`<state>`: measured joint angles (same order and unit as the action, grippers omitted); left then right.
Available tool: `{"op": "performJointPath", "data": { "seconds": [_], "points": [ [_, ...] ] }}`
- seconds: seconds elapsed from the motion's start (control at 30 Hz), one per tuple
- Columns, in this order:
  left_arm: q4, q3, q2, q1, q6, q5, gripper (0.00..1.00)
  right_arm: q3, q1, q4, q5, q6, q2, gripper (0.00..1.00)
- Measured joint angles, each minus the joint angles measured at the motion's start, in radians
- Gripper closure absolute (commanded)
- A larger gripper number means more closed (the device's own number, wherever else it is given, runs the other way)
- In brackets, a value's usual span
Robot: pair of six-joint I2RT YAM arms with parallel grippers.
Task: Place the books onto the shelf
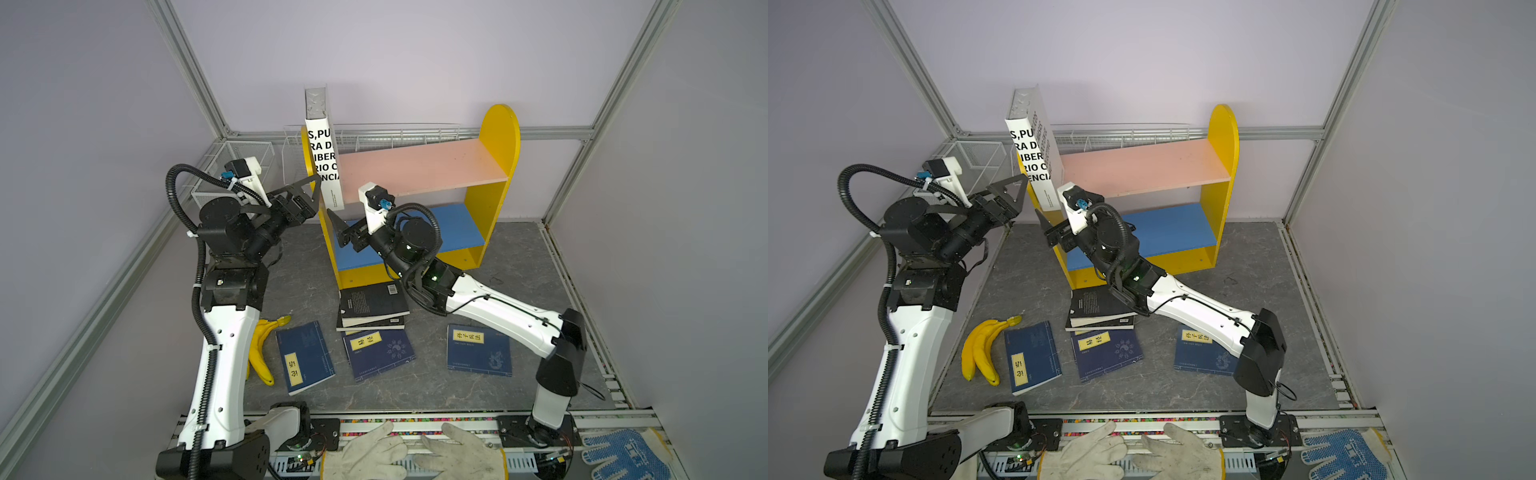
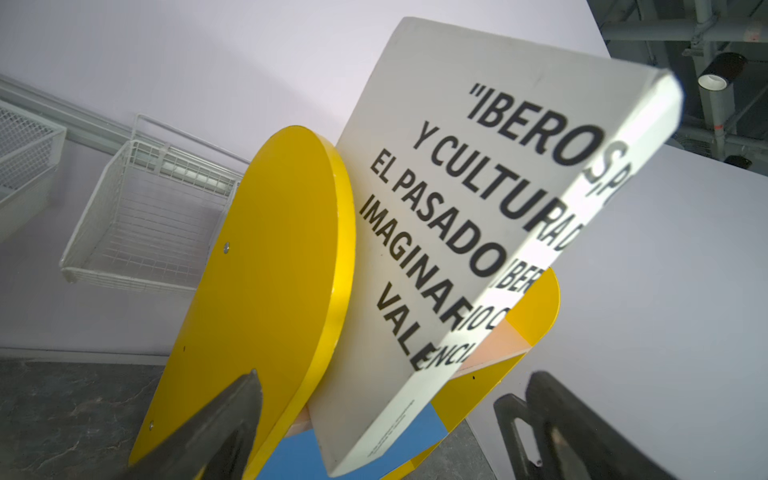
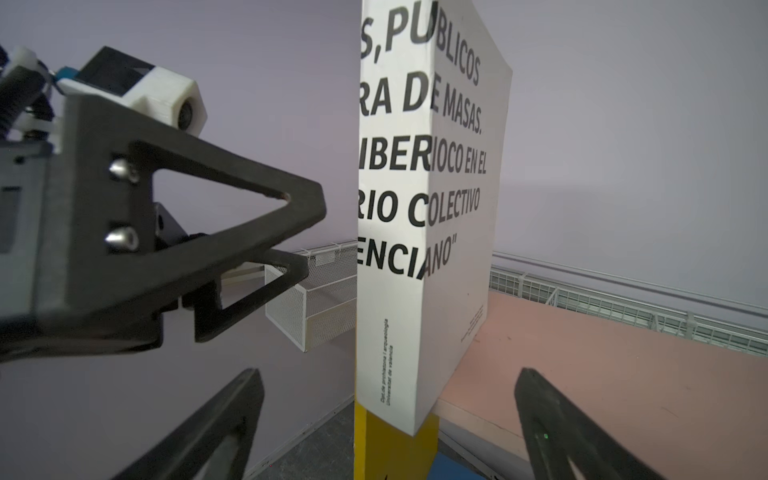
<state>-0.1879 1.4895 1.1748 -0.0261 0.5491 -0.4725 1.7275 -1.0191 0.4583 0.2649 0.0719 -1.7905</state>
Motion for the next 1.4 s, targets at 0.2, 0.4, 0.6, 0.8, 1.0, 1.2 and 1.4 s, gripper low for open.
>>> {"op": "performJointPath", "data": {
  "seconds": [0.2,0.4,0.6,0.8,1.0,1.2,1.4],
  "points": [
    [-0.022,0.033,0.035,0.0,-0.049,-0.042,0.0,-0.094,0.065,0.061,-0.088,-0.084,0.12,0.15],
    [-0.021,0.032,0.075,0.0,-0.063,-0.047,0.0,-0.037,0.13,0.075,-0.164,-0.149,0.083,0.19],
    [0.008,0.018,0.082,0.0,-0.065,-0.064,0.01,0.042,0.133,0.066,-0.241,-0.173,-0.016,0.25],
    [0.037,0.004,0.087,0.0,-0.065,-0.076,0.06,0.09,0.134,0.059,-0.27,-0.195,-0.094,0.34],
    [0.058,-0.023,0.095,0.0,-0.07,-0.079,0.08,0.152,0.14,0.059,-0.294,-0.23,-0.166,0.42],
    [0.068,-0.039,0.098,0.0,-0.083,-0.074,0.09,0.239,0.152,0.053,-0.324,-0.241,-0.23,0.47],
    [0.101,-0.072,0.098,0.0,-0.084,-0.066,0.11,0.312,0.168,0.044,-0.371,-0.255,-0.28,0.52]
  ]
}}
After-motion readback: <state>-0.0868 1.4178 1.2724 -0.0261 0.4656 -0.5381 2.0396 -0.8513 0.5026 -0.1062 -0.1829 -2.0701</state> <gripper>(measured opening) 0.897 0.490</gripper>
